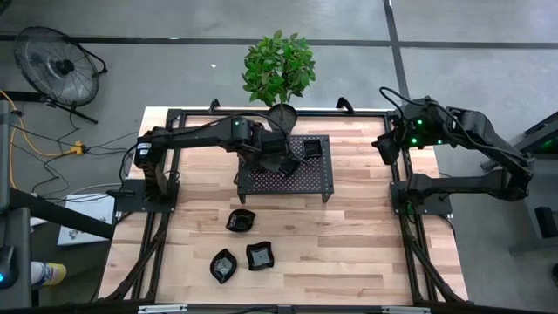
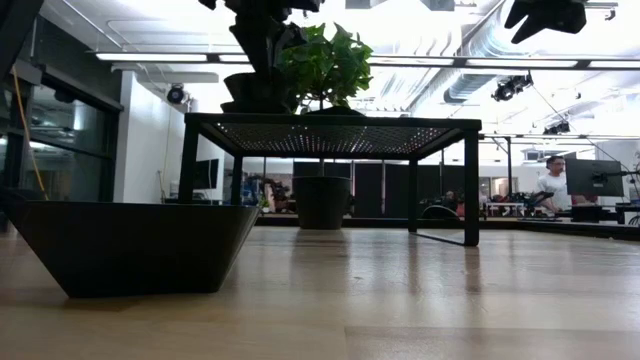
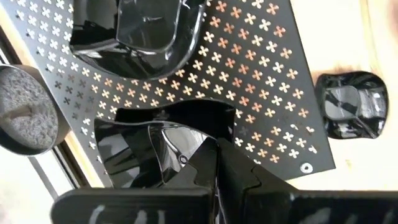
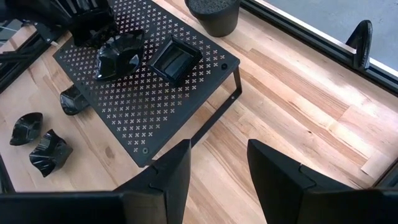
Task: Pick & Place Mini shaped plates
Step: Stack the black distorted square plate on top of the other black distorted square plates on the shelf
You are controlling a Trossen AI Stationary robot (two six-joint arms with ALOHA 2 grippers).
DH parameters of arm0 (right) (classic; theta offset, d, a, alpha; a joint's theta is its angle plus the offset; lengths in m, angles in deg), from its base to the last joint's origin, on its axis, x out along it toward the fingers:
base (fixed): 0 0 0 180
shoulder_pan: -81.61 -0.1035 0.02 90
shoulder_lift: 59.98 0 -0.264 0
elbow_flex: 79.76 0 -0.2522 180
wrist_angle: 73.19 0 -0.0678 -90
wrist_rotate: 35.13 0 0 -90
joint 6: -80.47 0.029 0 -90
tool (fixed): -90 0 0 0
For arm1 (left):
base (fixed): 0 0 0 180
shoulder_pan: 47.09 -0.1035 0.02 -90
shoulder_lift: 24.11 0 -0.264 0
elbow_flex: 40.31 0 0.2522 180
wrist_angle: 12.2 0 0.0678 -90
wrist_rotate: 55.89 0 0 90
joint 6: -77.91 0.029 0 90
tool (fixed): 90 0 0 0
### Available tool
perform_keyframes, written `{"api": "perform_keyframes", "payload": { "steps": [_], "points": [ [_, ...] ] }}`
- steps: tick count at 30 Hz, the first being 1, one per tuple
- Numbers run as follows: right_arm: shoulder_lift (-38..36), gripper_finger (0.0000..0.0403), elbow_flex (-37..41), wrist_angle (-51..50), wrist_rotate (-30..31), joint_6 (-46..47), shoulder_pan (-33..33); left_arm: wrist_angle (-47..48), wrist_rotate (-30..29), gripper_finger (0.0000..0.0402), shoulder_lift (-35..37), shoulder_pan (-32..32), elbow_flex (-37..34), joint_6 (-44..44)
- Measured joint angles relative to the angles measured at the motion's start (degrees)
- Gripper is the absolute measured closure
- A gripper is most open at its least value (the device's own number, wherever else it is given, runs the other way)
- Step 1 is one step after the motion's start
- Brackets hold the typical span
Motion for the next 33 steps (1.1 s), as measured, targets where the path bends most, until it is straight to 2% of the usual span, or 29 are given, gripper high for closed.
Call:
{"api": "perform_keyframes", "payload": {
  "steps": [7,11,33],
  "points": [
    [0.0,0.0249,0.0,0.0,0.0,0.0,0.0,-0.3,-0.3,0.0401,0.0,0.0,0.0,-2.4],
    [0.0,0.0249,0.0,0.0,0.1,-0.4,0.0,-0.4,-1.5,0.0401,0.0,0.0,0.0,-2.1],
    [0.0,0.0249,0.0,0.0,0.1,-0.9,0.0,-0.4,-0.7,0.0401,-3.1,0.0,0.0,-0.1]
  ]
}}
